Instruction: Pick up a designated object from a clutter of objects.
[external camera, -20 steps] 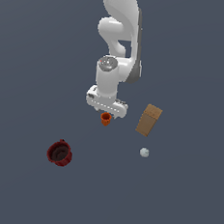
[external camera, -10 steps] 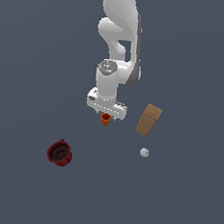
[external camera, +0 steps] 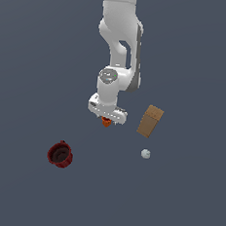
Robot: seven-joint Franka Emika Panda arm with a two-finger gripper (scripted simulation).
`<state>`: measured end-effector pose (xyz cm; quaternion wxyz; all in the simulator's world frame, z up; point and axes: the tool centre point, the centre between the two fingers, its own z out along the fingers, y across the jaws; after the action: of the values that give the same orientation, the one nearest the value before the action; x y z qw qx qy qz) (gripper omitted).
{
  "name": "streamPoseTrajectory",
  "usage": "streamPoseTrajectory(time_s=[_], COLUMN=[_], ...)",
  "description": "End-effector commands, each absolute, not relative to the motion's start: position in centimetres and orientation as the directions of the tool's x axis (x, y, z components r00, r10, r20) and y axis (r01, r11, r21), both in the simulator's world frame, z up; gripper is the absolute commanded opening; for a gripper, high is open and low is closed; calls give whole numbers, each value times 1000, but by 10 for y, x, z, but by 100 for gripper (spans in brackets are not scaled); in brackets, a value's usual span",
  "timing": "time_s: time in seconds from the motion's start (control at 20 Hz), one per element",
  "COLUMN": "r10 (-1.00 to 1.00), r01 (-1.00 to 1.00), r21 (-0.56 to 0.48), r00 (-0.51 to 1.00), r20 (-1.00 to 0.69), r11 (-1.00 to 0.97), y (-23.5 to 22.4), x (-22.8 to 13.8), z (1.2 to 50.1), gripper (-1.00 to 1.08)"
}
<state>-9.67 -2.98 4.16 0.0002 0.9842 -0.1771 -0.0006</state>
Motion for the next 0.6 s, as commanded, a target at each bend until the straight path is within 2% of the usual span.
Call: streamPoseTrajectory(time_s=[0.0,0.05,0.55], r10=[-349,-349,-348], r01=[-349,-349,-348], r21=[0,0,-1], r00=[937,937,937], r20=[0,0,2], r11=[-937,-937,-937], y=[-30,-30,-30], x=[-96,-96,-96], z=[39,39,40], gripper=[100,-100,-100])
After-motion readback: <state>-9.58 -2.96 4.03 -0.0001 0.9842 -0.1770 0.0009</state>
